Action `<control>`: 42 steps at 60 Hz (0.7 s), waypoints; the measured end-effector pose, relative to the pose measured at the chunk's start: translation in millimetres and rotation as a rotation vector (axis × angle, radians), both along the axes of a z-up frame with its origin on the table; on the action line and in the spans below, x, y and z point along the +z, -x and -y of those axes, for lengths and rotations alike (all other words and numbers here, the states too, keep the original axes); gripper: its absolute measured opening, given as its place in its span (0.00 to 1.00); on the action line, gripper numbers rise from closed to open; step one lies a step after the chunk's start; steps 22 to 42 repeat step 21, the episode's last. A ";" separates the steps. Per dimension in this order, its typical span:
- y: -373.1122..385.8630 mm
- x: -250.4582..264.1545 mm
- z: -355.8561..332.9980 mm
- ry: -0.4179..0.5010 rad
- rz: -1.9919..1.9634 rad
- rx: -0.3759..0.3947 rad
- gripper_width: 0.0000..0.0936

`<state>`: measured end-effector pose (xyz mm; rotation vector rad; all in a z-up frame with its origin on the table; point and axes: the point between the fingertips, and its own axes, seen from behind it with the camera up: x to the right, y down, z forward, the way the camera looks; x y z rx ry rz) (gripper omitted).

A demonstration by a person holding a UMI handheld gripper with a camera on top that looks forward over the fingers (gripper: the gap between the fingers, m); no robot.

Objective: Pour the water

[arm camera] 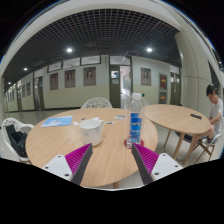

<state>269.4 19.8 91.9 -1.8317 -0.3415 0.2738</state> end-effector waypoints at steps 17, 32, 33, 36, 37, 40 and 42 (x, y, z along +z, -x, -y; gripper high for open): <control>67.8 -22.2 90.9 0.072 -0.131 0.158 0.90; 72.5 -21.6 93.5 0.066 -0.149 0.170 0.90; 72.5 -21.6 93.5 0.066 -0.149 0.170 0.90; 72.5 -21.6 93.5 0.066 -0.149 0.170 0.90; 72.5 -21.6 93.5 0.066 -0.149 0.170 0.90; 72.5 -21.6 93.5 0.066 -0.149 0.170 0.90; 72.5 -21.6 93.5 0.066 -0.149 0.170 0.90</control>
